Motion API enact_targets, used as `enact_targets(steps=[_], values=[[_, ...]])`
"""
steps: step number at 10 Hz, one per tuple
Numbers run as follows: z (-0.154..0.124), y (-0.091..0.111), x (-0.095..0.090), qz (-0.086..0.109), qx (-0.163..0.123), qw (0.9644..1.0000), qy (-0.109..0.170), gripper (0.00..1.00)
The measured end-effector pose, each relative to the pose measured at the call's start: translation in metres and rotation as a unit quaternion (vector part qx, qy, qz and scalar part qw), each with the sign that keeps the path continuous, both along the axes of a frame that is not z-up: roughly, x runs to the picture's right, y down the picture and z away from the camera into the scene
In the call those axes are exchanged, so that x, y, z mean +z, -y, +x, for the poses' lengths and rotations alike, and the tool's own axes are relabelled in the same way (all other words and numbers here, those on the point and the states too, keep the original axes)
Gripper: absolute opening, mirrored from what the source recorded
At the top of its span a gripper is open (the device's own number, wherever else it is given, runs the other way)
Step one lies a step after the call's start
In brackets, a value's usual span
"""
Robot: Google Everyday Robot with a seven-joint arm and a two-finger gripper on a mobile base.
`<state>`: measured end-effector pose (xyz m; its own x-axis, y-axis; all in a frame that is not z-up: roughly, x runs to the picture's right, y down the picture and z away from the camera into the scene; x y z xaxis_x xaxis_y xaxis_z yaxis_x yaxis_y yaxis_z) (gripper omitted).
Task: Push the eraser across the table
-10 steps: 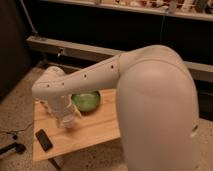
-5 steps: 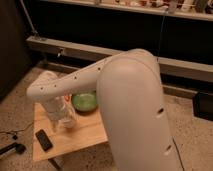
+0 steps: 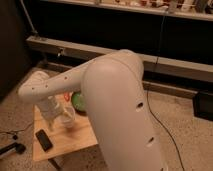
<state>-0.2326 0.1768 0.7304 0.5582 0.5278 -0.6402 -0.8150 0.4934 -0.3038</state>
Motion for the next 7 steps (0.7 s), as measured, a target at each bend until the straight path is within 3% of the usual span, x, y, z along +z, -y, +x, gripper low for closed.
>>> enact_targets(steps=[4, 5, 7], values=[[-0.009, -0.013, 0.003, 0.000, -0.024, 0.9997, -0.006, 0.63], [-0.011, -0.012, 0.004, 0.004, -0.025, 0.9996, -0.006, 0.58], [-0.015, -0.007, 0.005, 0.026, -0.028, 0.9992, -0.006, 0.38]])
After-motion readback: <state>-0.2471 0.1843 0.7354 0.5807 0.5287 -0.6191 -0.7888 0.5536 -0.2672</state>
